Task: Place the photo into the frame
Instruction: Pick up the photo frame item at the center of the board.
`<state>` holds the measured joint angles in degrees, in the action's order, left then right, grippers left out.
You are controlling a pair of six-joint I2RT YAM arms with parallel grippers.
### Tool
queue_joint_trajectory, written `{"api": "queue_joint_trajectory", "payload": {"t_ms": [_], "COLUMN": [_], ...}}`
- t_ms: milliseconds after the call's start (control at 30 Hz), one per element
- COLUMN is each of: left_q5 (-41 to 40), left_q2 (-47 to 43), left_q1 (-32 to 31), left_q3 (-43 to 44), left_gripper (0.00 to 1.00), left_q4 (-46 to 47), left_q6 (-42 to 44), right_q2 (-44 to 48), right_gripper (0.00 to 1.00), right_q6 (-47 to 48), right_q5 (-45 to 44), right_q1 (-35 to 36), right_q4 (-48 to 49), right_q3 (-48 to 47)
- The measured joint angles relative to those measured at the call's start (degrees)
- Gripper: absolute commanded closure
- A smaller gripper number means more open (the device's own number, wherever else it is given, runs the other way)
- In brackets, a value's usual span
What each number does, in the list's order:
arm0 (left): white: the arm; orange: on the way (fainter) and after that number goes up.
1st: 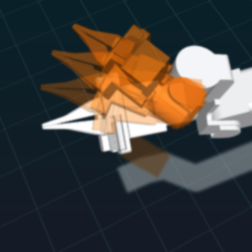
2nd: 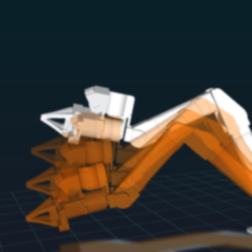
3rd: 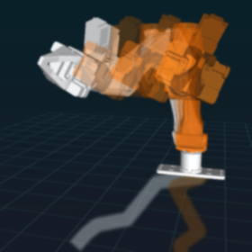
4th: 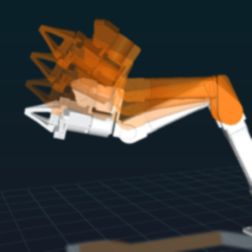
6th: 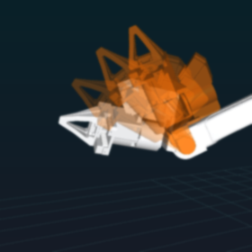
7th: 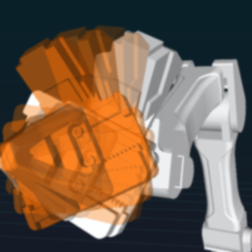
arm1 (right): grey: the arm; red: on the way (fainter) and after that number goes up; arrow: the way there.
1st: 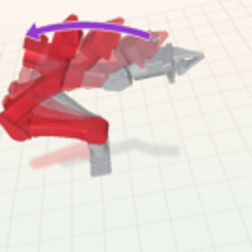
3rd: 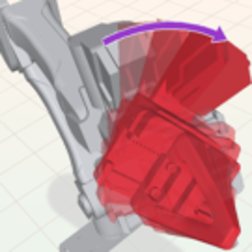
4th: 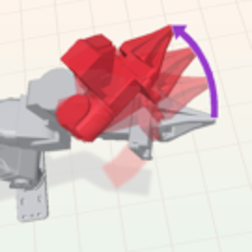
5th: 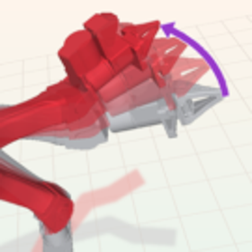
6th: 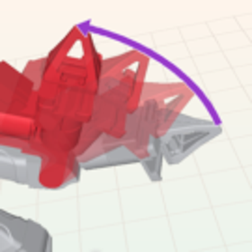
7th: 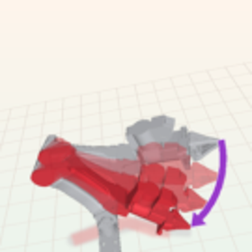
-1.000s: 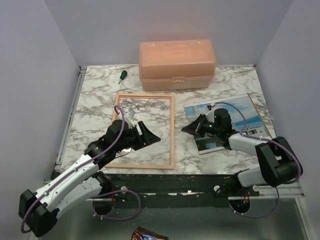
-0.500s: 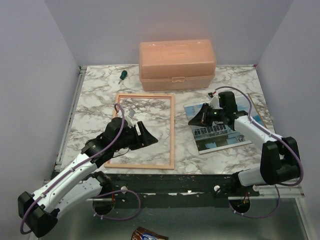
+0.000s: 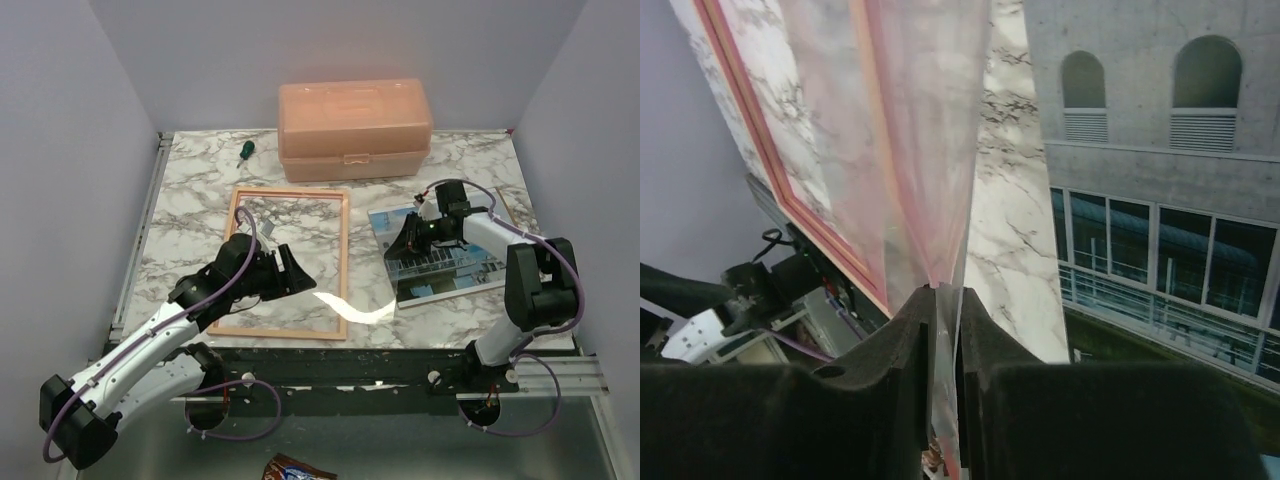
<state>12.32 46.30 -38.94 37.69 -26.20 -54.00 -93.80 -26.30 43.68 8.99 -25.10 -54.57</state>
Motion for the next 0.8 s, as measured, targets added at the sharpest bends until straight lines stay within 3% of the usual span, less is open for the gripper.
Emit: {"api": "queue_joint_trajectory", "payload": {"t_ms": [200,400,800], "left_q5": [-0.02,-0.04,-3.02], "left_q2": [1.84,3.34,4.85], "left_q1": [0.0,0.13,1.44], "left_q3": [0.0,-0.35,-1.99], "left_gripper": [0.33,0.33,0.33], "left_q4": [-0.11,-0.11,-2.01], "left_q6": [1.05,1.57,3.13], "right_q2": [-1.18,-2.32,3.26], "right_gripper": [0.42,0.24,0.23], "right_q6": [0.37,-0.17,-0.87], "right_q5": [-4.87,-10.49,-18.36], "right_q1": [0.0,0.0,0.0], "right_q4": [-0.44,-0.28,-0.22], "right_q3": [0.09,0.09,4.22]}}
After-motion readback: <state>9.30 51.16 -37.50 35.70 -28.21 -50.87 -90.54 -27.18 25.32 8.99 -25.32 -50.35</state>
